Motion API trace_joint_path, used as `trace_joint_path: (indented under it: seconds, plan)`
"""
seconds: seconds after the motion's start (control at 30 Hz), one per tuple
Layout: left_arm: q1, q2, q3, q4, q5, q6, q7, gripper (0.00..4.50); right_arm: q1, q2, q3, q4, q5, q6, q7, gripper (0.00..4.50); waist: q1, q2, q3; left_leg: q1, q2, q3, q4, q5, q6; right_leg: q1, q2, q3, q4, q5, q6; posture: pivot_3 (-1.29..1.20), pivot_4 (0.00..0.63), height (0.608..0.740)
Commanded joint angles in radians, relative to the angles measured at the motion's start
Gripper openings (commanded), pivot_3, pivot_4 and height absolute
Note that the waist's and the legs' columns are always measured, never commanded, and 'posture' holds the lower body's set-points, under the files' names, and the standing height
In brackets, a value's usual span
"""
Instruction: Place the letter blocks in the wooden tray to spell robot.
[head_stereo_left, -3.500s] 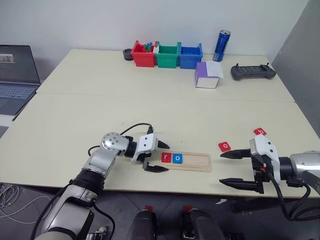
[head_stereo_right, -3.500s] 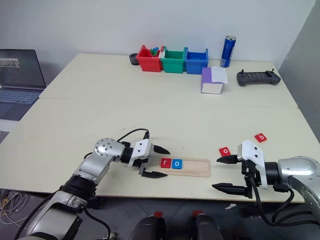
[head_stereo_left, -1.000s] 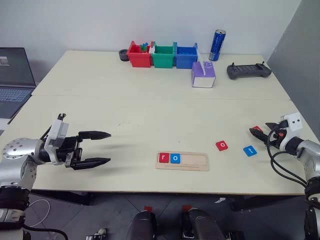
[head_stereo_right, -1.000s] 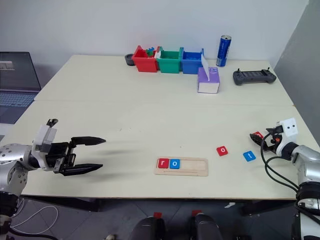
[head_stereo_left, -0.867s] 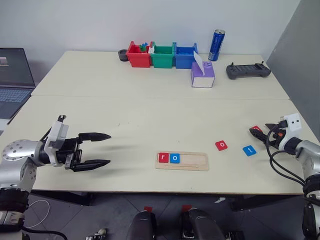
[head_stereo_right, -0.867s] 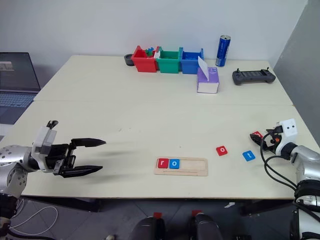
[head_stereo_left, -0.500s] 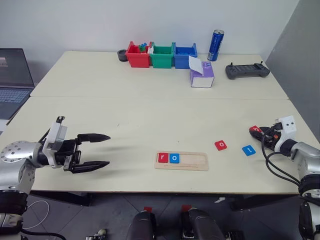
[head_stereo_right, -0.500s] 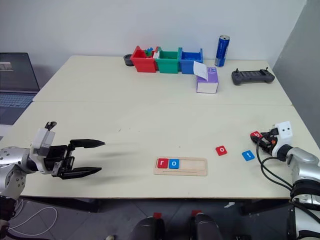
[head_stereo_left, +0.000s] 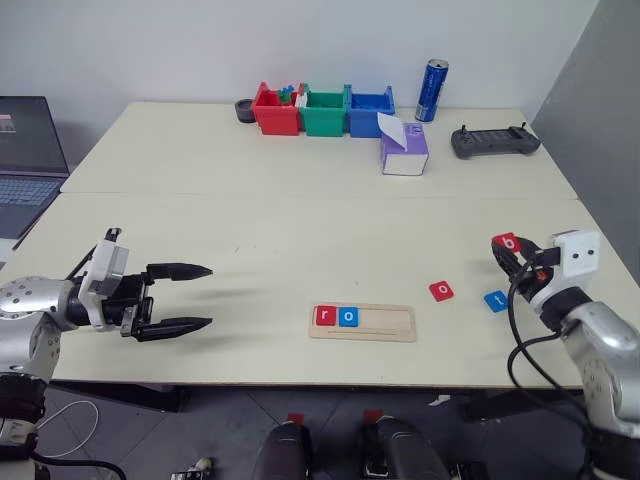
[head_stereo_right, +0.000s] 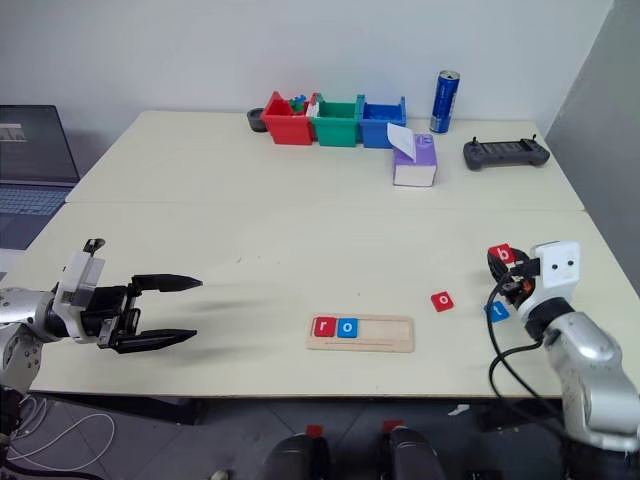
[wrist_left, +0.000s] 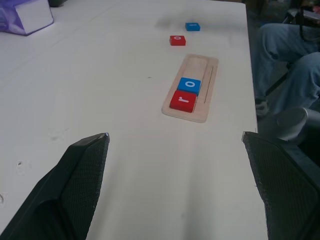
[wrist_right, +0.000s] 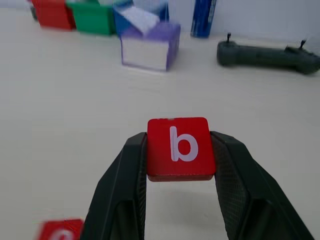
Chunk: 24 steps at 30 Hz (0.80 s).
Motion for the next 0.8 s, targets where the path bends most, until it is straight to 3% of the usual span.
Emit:
trace_joint_path:
  seconds: [0.03,0.2,0.5,0.8]
  plan:
    - [-0.039,0.011,-0.02,0.038,-0.01,-0.032,-0.007,4.5,0.122,0.074,0.114,-0.244,-0.04,0.1,-0.135,1.46,0.001,-0.002,-0.002,0.0,0.0,0.0,0.0,0.0,0.0,0.0,0.0,0.0,0.0,0.0,0.0,0.0,0.15,0.74]
    - [-0.091,-0.004,-0.07,0.085,-0.005,-0.06,-0.007,4.5,0.207,0.177,0.225,-0.3,-0.108,0.173,-0.26,1.46,0.001,-0.005,-0.003,-0.001,-0.001,0.0,0.001,0.0,0.0,0.0,-0.001,0.001,-0.001,0.0,0.001,0.0,0.15,0.74]
    - [-0.106,0.01,-0.114,0.124,-0.016,-0.1,-0.007,4.5,0.303,0.216,0.289,-0.361,-0.105,0.251,-0.283,1.46,-0.002,-0.006,-0.004,0.0,0.0,0.0,-0.001,0.0,0.0,-0.001,0.0,0.0,-0.001,-0.001,-0.002,0.0,0.15,0.74]
    - [-0.117,0.016,-0.132,0.123,-0.017,-0.1,-0.007,4.5,0.255,0.248,0.291,-0.32,-0.11,0.31,-0.298,1.46,-0.002,-0.008,-0.005,0.0,0.0,-0.001,0.0,0.0,0.0,0.0,0.0,0.0,-0.001,-0.001,-0.001,0.0,0.15,0.74]
